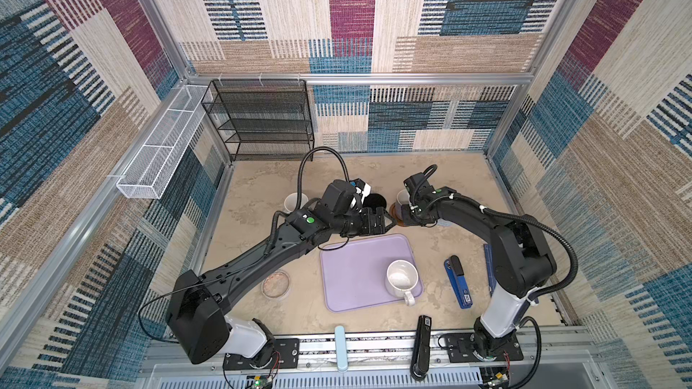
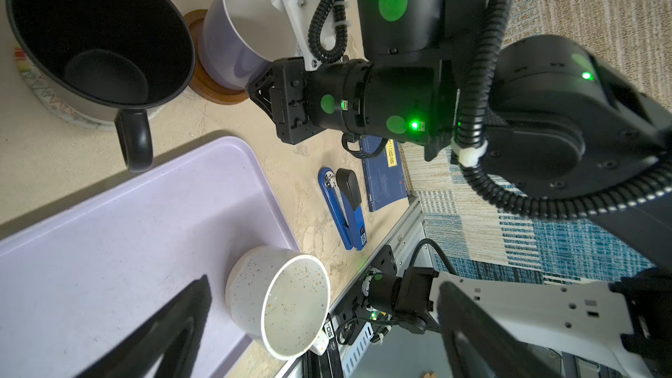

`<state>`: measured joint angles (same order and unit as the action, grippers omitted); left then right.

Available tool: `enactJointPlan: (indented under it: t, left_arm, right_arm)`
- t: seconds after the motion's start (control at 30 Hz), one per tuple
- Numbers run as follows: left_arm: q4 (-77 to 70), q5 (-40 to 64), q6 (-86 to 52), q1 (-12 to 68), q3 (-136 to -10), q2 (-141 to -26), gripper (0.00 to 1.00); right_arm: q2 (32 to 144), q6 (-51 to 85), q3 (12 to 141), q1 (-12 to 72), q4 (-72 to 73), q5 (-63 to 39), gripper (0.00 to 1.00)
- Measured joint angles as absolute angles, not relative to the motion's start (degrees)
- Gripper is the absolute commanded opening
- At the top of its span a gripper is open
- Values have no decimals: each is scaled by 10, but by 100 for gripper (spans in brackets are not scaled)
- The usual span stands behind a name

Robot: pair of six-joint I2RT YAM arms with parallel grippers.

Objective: Place cups on coasters
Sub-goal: Place the cup on the coaster.

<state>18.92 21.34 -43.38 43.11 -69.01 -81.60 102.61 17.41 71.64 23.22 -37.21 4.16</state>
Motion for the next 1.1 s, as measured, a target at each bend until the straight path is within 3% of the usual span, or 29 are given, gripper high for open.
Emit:
enactJointPlan:
  t: [0.2,0.53,0.77,0.9,0.93,0.97,1.1]
  left_arm:
    - [187,214,-434,431,-688,-816,100]
    - [187,213,-434,430,-688,-816,100]
    - [187,213,-434,430,-683,-811,100]
    - [187,213,-434,430,-680,-804,100]
    - [187,212,-434,430,-680,-800,100]
    - [190,211,-434,430,-680,-794,100]
    - [213,210,-431,429,-688,-771,100]
  right_arm:
    - [1026,178,712,234,-367,41,27]
    - [1021,180,713,234,-359,41,30]
    - [1001,181,717,234,-357,41,42]
    - [969,187,716,234,-359,43,72]
    - [949,188,714,235,-359,46,91]
    - [929,191,711,235,-359,47,99]
    - [849,189,686,236,-356,48,99]
